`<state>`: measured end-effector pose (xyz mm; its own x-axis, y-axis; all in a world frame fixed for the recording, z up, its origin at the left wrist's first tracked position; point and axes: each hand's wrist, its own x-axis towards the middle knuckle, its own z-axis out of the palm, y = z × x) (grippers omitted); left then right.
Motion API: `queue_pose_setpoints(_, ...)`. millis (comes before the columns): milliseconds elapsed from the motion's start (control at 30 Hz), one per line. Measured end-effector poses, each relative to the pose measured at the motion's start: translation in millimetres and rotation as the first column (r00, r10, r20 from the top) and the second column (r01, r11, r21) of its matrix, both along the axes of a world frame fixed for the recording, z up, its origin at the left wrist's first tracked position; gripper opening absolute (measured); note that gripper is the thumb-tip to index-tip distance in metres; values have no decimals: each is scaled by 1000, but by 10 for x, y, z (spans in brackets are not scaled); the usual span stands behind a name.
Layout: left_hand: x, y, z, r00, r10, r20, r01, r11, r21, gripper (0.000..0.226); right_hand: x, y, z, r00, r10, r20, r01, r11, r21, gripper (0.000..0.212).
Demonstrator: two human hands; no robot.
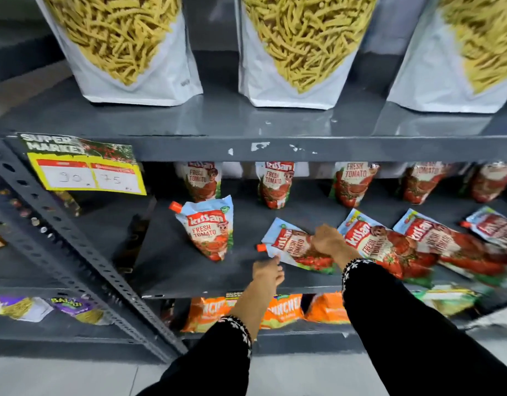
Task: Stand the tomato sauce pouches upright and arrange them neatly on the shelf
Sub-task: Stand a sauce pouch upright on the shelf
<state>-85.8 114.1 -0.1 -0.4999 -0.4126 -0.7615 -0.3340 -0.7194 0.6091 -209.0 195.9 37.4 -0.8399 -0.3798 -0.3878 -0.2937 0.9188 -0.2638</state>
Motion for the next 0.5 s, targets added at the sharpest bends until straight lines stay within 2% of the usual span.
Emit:
queue_pose_setpoints(100, -151, 180, 30, 1000, 8, -17, -9, 1000, -11, 31, -99, 113, 11, 997, 48, 55, -45, 997, -56, 43)
queue_pose_setpoints(167, -221, 203, -30, 999, 29, 31, -27, 997, -66, 25, -134, 156, -13, 990, 28, 139, -9, 991, -136, 39)
queue_pose_setpoints(233, -271, 204, -81, 992, 100, 83, -83, 979, -188, 5, -167, 210, -92, 961, -16, 277, 108, 941, -319, 30)
queue_pose_setpoints(267, -315, 205, -135, 988, 121, 90, -92, 955, -283, 11, -167, 234, -125, 939, -44, 341, 199, 879, -433, 25)
queue_pose_setpoints(333, -374, 215, -56, 987, 130, 90, -66, 854, -515, 24, -164, 293, -142, 913, -58, 403, 326, 697, -639, 22)
queue_pose_setpoints(400, -381, 194, 168, 993, 110, 45, -49, 725, -687, 25, -169, 308, -136, 922, -58, 382, 348, 552, -757, 26)
queue_pose_setpoints(500, -435, 165, 365, 999, 40, -14, -34, 580, -814, 25, -155, 328, -161, 930, -25, 367, 336, 468, -818, 30)
